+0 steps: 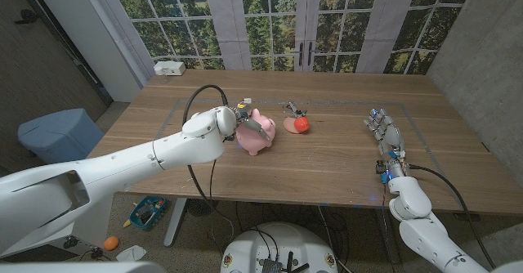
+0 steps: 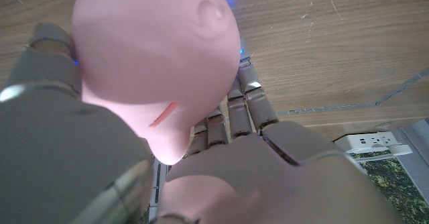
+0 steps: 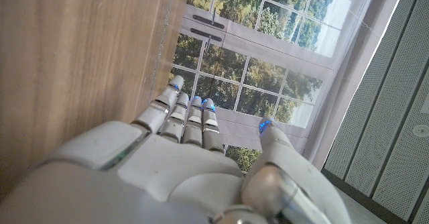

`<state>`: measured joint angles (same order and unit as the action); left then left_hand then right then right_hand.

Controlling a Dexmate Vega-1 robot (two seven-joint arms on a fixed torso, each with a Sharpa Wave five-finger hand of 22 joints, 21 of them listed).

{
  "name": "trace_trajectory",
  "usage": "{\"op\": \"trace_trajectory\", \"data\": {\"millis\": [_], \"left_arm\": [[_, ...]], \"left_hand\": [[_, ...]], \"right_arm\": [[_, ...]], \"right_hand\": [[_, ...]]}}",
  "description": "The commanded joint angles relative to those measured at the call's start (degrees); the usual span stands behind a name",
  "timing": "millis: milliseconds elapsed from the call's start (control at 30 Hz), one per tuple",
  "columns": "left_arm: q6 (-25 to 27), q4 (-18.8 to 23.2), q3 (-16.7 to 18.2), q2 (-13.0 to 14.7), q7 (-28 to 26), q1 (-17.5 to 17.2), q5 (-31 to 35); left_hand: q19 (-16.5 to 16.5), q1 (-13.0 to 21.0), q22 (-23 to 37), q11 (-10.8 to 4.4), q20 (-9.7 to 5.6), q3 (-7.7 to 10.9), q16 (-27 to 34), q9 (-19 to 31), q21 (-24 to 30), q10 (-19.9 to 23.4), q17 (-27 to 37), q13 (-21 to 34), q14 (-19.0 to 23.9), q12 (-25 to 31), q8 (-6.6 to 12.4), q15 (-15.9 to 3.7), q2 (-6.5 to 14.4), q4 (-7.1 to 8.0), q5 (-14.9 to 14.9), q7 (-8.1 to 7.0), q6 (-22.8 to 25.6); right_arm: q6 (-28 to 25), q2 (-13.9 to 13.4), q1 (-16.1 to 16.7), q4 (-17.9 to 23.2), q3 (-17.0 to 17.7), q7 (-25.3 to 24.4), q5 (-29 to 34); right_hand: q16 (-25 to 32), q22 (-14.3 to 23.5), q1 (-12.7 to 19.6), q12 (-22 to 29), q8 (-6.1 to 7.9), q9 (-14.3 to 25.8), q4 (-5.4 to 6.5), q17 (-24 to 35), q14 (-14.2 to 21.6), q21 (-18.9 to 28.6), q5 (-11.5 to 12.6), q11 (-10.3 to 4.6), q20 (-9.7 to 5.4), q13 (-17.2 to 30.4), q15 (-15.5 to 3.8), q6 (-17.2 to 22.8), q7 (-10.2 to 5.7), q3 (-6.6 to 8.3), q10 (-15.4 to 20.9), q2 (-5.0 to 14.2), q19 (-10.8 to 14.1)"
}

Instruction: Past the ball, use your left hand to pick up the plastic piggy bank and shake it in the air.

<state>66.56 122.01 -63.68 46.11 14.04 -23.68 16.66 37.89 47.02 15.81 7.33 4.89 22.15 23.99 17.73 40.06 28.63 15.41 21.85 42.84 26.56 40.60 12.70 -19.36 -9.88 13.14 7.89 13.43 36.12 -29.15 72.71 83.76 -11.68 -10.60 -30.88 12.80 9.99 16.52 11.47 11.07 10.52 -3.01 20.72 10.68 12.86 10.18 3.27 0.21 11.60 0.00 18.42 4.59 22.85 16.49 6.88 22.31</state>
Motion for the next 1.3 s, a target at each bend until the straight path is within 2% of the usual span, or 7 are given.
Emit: {"op": "trace_trajectory", "data": {"millis": [33,167,733,1300], "left_arm": [[3.7,-2.5,-3.6,-1.7,-8.2,0.3,1.9],[2.5,-2.5,-2.3,-1.6,-10.9,-1.1,1.3],[-9.9,0.0,12.1,-0.2,-23.7,-13.4,-2.8],[-19.1,2.2,23.0,-0.6,-34.0,-24.3,-3.9]], "left_hand": [[8.7,26.8,0.3,-17.27,-12.86,3.48,0.8,-0.1,2.0,31.4,0.9,1.4,26.6,0.7,2.15,-26.46,24.6,-0.66,0.1,-6.92,30.6],[8.9,27.0,0.4,-17.22,-13.20,3.15,1.1,-0.5,3.0,32.1,1.2,1.8,27.3,0.8,2.43,-26.45,24.0,-0.67,0.1,-6.70,31.6],[8.1,27.4,1.0,-17.02,-13.42,2.63,1.6,-1.3,5.2,32.9,2.1,2.9,28.1,0.8,2.51,-26.42,23.4,-0.46,0.3,-7.32,32.6],[7.3,27.5,1.4,-17.01,-13.26,2.19,2.2,-2.0,7.1,33.8,3.2,3.9,29.0,0.9,2.52,-26.37,23.0,-0.32,0.9,-7.89,33.4]], "right_arm": [[-1.0,0.1,-0.8,-0.2,-0.2,-1.0,0.8],[-1.4,0.1,-1.2,-0.3,-0.3,-1.3,1.0],[-2.0,0.0,-2.6,-0.4,-0.9,-1.7,1.9],[-2.3,0.0,-3.5,-0.4,-1.8,-0.9,1.8]], "right_hand": [[0.3,0.2,0.0,0.5,0.25,0.1,-0.18,-0.1,0.3,-0.1,-0.1,-0.02,-0.06,0.2,0.04,0.4,0.08,-0.17,0.4,0.87,0.3],[0.3,0.2,-0.1,0.5,0.25,0.1,-0.23,-0.1,0.4,-0.2,-0.1,-0.05,-0.07,0.2,-0.07,0.5,0.06,-0.21,0.5,0.97,0.4],[0.3,0.2,-0.3,0.4,0.21,0.1,-0.43,-0.2,0.4,-0.3,0.0,-0.08,-0.09,0.2,-0.06,0.5,0.02,-0.33,0.5,1.19,0.4],[0.3,0.2,-0.5,0.3,0.16,0.1,-0.63,-0.4,0.4,-0.5,0.0,0.01,-0.10,0.2,-0.12,0.4,-0.06,-0.45,0.5,1.28,0.5]]}}
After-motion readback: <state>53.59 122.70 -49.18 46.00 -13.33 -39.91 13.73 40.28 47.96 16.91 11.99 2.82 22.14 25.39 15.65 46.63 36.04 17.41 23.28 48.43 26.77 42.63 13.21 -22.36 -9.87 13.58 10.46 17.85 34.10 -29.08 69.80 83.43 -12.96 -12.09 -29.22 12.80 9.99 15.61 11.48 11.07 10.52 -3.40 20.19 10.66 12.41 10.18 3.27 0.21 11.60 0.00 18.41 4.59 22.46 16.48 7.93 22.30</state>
